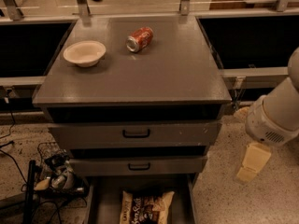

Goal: Pick brown chip bag from bottom drawer and place on counter

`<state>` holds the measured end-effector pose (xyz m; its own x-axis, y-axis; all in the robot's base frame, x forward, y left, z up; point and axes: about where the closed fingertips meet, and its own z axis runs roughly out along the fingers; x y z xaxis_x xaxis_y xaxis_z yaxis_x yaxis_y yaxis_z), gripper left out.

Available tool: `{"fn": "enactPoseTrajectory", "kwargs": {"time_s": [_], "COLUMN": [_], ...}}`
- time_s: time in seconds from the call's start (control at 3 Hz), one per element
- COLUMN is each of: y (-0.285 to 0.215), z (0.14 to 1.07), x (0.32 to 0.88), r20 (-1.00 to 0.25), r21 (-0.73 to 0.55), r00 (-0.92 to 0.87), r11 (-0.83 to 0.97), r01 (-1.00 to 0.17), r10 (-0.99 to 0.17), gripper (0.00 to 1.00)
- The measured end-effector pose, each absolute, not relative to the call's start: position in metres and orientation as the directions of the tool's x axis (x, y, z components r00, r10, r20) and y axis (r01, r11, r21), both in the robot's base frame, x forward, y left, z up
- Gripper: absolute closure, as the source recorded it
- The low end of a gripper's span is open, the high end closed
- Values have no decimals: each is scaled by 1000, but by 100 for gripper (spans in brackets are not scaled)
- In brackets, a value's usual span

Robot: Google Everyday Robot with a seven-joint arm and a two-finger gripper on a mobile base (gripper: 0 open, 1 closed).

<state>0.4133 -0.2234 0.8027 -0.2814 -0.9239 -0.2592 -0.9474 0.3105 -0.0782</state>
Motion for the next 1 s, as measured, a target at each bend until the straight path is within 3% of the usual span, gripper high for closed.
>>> {"fn": "enactPoseTrajectory", "kwargs": {"time_s": [0.33, 1.0], "y": [-227, -215], "z": [755, 741], "x": [412, 407], "r20": [-262, -317], "r21": [-138, -85], "r00": [-331, -237], "r11": [375, 276], "r01": [-917, -957], "r10": [-906, -918], "gripper": [0, 0]}}
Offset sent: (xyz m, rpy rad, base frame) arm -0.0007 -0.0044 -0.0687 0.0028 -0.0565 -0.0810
